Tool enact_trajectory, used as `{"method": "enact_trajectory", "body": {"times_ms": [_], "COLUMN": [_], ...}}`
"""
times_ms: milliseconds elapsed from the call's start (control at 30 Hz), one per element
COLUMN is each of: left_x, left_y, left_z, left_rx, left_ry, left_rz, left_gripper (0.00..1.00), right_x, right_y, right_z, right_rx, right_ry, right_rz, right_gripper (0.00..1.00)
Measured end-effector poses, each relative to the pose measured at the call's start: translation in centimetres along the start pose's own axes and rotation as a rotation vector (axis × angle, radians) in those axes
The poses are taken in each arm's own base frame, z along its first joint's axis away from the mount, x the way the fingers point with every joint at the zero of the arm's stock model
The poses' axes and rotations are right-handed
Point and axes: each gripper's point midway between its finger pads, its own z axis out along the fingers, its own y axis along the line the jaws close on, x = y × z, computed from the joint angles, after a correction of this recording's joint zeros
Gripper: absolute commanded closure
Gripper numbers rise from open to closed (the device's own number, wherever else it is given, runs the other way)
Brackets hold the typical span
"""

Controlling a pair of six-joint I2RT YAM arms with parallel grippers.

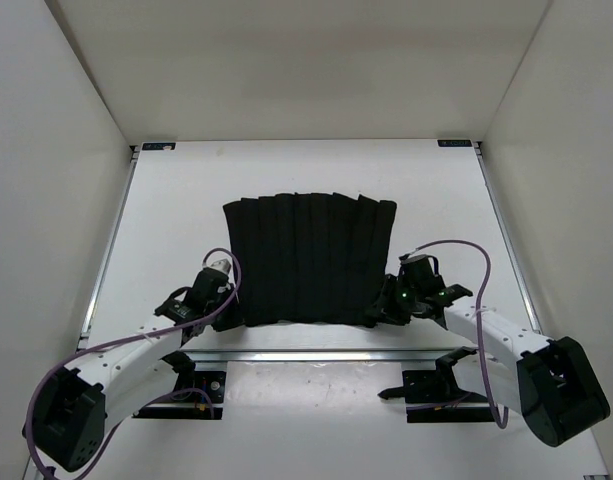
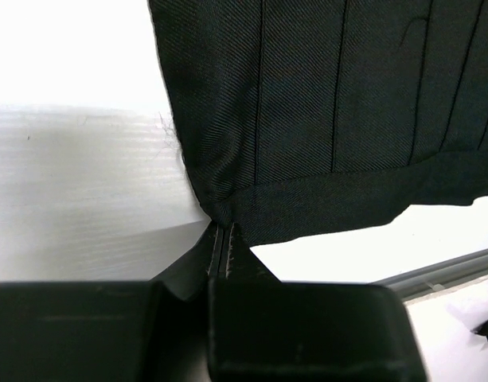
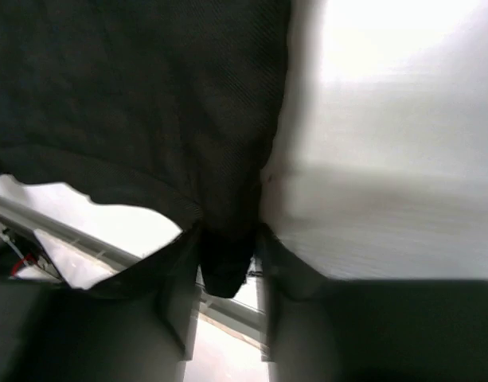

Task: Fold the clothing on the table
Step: Fold the skirt

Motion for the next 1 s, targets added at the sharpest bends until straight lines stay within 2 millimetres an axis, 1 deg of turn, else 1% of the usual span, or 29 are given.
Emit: {"method": "enact_trajectory", "body": {"times_ms": [33,67,100,167,233,300,400,467,500,567,667,733,800,867,900,933,967,1000], "left_x": [0.1,0.2,0.2,0.3,0.0,-1.2,-4.2,-5.4,-5.3,-4.5,-2.4,-0.8,0.3,0.9,0.8,0.5,-0.1,-1.2], "left_y": [0.0,0.0,0.0,0.1,0.0,-0.7,-2.9,-4.1,-4.4,-4.5,-4.1,-3.7,-3.5,-3.5,-3.6,-3.9,-4.4,-5.1], "left_z": [0.0,-0.1,-0.2,-0.4,-0.8,-1.8,-3.7,-4.9,-5.4,-6.3,-7.5,-8.3,-8.9,-9.6,-9.9,-10.3,-10.6,-10.9], "left_rx": [0.002,0.003,0.005,0.005,0.001,0.004,0.047,0.078,0.093,0.113,0.148,0.167,0.178,0.173,0.169,0.162,0.154,0.149], "left_ry": [0.001,0.002,0.002,0.007,0.016,0.009,-0.044,-0.080,-0.089,-0.084,-0.065,-0.040,-0.015,0.013,0.023,0.034,0.038,0.037], "left_rz": [-0.002,-0.005,-0.006,-0.015,-0.023,-0.025,-0.006,0.007,0.015,0.021,0.019,0.009,0.005,0.001,0.001,0.005,0.007,0.009], "left_gripper": [1.00,1.00,1.00,1.00,1.00,1.00,1.00,1.00,1.00,1.00,1.00,1.00,1.00,1.00,1.00,1.00,1.00,1.00], "right_x": [0.4,0.9,1.3,1.5,0.8,-0.6,-3.3,-4.0,-3.8,-2.4,1.2,4.2,6.1,6.9,6.9,6.5,5.7,4.2], "right_y": [0.2,0.1,0.0,-0.2,-0.1,1.0,3.4,4.4,4.5,4.0,2.5,1.7,1.4,1.4,1.6,2.0,2.5,3.3], "right_z": [0.2,0.4,0.5,0.4,-0.1,-1.2,-3.5,-5.0,-5.5,-6.2,-6.5,-6.8,-7.6,-8.3,-8.7,-9.1,-9.6,-9.9], "right_rx": [-0.008,-0.011,-0.012,-0.002,0.020,0.019,-0.019,-0.047,-0.055,-0.059,-0.049,-0.043,-0.047,-0.054,-0.057,-0.062,-0.064,-0.068], "right_ry": [0.006,0.016,0.029,0.042,0.042,0.026,-0.039,-0.078,-0.084,-0.068,0.012,0.091,0.145,0.175,0.183,0.184,0.182,0.168], "right_rz": [-0.004,-0.001,0.002,0.023,0.026,0.008,-0.040,-0.075,-0.087,-0.098,-0.106,-0.111,-0.114,-0.105,-0.096,-0.084,-0.070,-0.050], "right_gripper": [0.82,0.98,1.00,1.00,1.00,1.00,0.99,1.00,1.00,1.00,1.00,1.00,1.00,1.00,1.00,1.00,1.00,1.00]}}
